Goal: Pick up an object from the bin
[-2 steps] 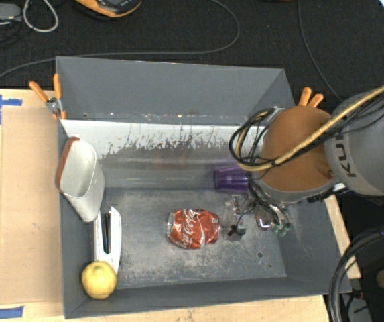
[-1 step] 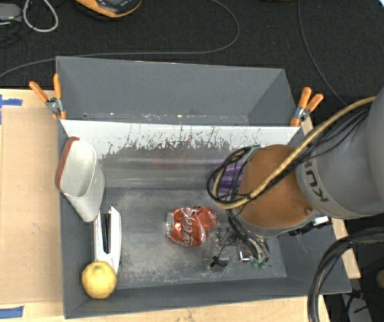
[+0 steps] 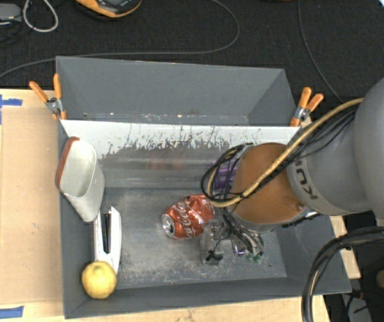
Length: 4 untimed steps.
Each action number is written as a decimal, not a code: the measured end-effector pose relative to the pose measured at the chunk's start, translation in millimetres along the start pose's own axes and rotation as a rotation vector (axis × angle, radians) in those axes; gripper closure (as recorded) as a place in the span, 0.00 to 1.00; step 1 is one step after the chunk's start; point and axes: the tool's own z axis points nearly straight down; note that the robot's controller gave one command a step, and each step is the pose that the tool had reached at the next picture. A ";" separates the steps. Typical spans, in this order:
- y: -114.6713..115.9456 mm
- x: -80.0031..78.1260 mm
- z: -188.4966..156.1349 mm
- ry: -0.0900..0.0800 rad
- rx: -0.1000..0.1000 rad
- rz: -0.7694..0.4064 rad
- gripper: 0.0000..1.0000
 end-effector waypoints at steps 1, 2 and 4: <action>0.0 13.6 -2.7 0.021 -0.002 0.068 1.00; 6.7 3.5 -6.5 0.004 -0.001 0.019 1.00; 2.7 4.3 -52.0 0.013 -0.001 0.021 1.00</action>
Offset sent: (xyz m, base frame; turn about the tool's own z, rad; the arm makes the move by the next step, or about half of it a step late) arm -0.0033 0.0069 0.0077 0.0169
